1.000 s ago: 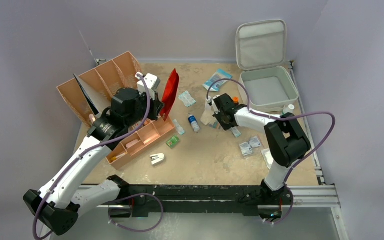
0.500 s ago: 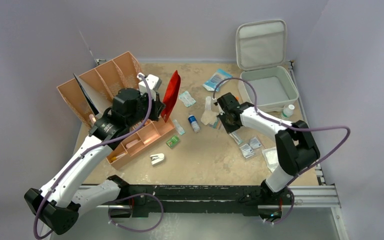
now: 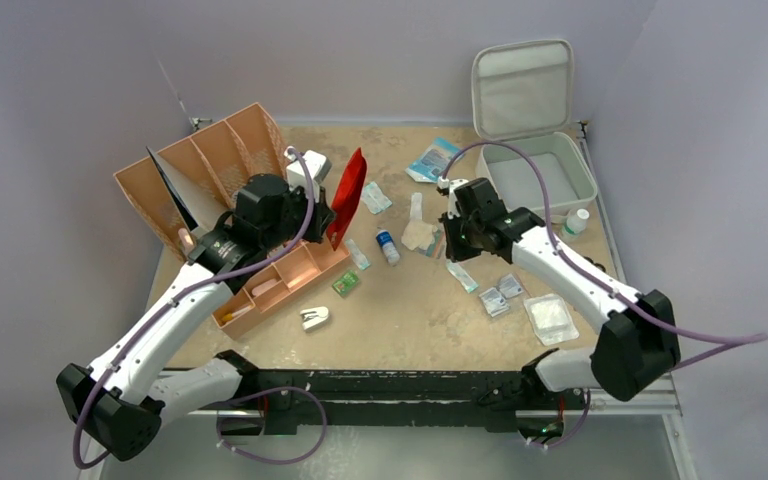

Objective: Organize the medicine kit
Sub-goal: Pick up the medical item at the center of the board.

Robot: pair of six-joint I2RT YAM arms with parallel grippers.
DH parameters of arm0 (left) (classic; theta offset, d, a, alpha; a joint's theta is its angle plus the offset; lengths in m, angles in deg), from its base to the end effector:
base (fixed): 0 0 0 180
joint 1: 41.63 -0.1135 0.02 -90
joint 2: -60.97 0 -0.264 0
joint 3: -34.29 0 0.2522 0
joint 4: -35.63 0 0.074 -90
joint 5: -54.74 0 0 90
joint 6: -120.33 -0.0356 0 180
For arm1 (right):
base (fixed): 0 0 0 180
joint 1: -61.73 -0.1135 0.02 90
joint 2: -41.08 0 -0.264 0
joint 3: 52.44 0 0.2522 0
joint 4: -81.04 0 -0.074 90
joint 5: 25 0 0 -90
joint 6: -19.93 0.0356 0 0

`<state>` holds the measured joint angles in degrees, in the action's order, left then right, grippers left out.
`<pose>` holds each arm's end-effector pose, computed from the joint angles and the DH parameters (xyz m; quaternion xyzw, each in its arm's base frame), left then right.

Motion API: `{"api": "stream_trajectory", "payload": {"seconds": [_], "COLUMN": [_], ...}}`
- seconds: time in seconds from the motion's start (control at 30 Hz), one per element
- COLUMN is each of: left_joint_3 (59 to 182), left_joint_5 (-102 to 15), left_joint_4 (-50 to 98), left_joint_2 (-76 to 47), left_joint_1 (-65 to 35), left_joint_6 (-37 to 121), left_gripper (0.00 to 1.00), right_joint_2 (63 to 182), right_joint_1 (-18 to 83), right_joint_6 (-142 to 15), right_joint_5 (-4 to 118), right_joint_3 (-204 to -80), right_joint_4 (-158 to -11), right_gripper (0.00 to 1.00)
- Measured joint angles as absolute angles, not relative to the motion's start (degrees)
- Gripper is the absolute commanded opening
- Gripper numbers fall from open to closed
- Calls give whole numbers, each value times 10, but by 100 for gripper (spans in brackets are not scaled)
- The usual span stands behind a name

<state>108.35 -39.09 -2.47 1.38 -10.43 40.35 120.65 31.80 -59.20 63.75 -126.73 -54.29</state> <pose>0.1963 -0.1216 0.3603 0.1717 0.8188 -0.2187 0.5022 0.2543 0.1473 0.2660 -0.1592 0.9259 0.1290 0.3174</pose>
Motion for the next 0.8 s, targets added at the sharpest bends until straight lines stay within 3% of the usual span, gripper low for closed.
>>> {"api": "stream_trajectory", "payload": {"seconds": [0.07, 0.2, 0.37, 0.8], "left_joint_3": [1083, 1083, 1083, 1081], "left_joint_5": [-391, -391, -390, -386], "left_joint_4": [-25, -25, -24, -18], "left_joint_2": [11, 8, 9, 20], "left_joint_1": [-104, -104, -104, -104], "left_joint_6": [405, 408, 408, 406], "left_gripper": [0, 0, 0, 0], "right_joint_2": [1189, 1192, 1255, 1379], "right_joint_1": [318, 318, 318, 318], "right_joint_6": [-589, -596, -621, -659], "right_joint_5": [635, 646, 655, 689], "right_joint_3": [-1266, -1259, -1258, -1271], "right_joint_4": [-547, -549, -546, -543], "right_gripper": [22, 36, 44, 50]}}
